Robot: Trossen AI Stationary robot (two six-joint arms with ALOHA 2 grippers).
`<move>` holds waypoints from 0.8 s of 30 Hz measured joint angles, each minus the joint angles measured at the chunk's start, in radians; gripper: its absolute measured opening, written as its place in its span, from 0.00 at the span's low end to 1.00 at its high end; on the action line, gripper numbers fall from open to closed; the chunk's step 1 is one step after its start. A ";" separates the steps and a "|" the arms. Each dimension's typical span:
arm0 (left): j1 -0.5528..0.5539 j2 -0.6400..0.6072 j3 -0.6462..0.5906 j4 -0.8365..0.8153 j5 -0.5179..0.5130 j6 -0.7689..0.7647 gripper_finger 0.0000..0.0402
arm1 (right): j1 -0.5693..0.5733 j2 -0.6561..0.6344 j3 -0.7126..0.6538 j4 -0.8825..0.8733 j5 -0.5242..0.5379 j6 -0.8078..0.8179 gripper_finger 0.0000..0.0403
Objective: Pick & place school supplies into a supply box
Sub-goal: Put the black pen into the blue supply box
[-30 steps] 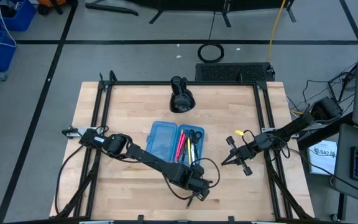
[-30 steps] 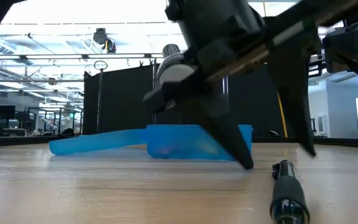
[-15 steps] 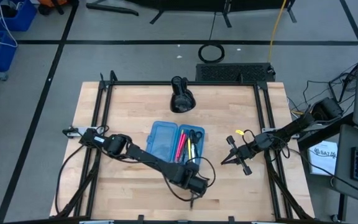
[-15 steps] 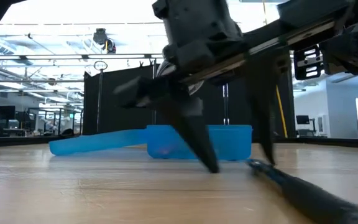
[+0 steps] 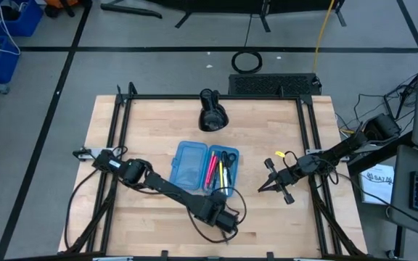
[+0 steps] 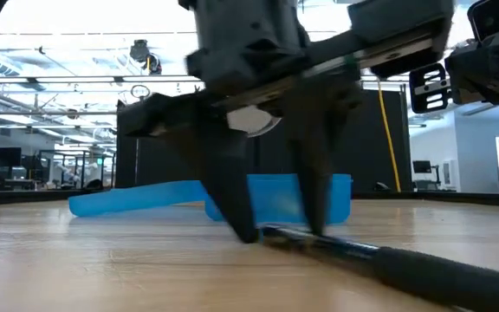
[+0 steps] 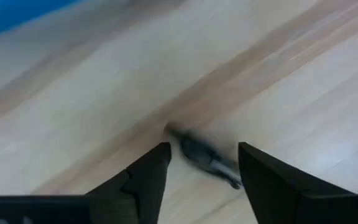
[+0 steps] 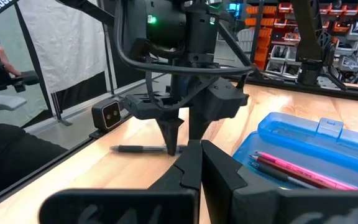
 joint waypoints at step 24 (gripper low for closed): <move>-0.028 -0.001 0.000 -0.209 0.060 0.212 0.13 | 0.000 0.000 0.000 0.000 0.000 0.008 0.00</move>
